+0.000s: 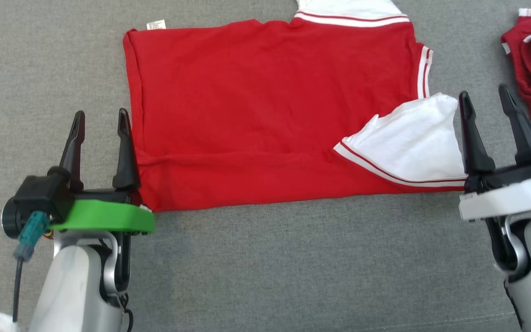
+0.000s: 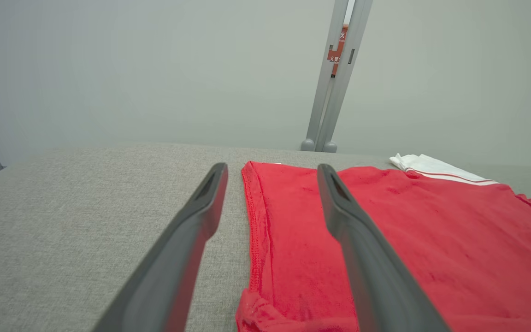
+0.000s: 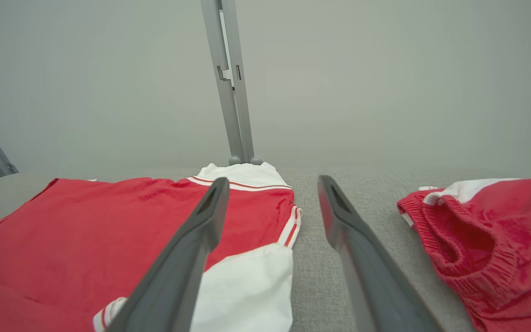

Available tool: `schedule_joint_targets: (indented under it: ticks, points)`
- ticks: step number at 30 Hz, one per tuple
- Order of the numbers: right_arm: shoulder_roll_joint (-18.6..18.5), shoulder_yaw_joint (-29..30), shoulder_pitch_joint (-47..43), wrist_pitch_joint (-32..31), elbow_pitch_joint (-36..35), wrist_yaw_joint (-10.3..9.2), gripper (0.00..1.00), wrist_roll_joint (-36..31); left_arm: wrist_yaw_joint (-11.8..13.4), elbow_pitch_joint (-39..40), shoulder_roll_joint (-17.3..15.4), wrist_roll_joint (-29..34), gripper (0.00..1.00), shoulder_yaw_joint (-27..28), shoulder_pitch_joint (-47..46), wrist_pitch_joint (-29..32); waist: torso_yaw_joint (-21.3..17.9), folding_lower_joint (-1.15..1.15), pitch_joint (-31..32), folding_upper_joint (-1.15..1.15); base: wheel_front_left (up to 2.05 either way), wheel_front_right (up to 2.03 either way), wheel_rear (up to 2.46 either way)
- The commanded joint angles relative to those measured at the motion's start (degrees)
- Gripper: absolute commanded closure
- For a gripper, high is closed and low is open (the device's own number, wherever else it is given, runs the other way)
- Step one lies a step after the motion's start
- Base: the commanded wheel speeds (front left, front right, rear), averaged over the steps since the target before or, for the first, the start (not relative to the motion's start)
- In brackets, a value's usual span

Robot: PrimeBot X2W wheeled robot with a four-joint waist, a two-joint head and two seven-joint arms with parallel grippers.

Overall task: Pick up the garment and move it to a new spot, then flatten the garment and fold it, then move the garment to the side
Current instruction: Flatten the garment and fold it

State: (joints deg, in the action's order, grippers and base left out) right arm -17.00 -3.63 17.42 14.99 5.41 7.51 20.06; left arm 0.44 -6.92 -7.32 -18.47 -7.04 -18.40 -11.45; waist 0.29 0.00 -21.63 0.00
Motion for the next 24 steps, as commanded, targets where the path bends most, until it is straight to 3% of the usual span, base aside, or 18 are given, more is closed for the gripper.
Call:
schedule_joint_targets:
  ticks: [1,13,24]
  points:
    - [0.50,0.76,-2.15,0.20,-1.22,-0.05,0.00,-1.19,0.53,1.11,0.24,0.66,0.00,0.22,1.57,-1.23,-0.17,0.00,1.32,0.00,0.00,0.00,0.00]
    - [4.93,3.93,-15.38,-1.80,-8.18,-0.06,0.00,-4.28,4.22,4.32,1.26,2.08,0.00,-0.15,13.32,-3.01,-1.05,0.00,6.23,0.00,0.00,0.00,0.00]
    - [5.85,4.64,-17.96,-4.21,-10.43,-0.06,0.00,-4.56,3.86,2.95,0.45,0.84,0.00,-0.35,14.83,-1.98,-1.06,0.00,7.24,0.00,0.00,0.00,0.00]
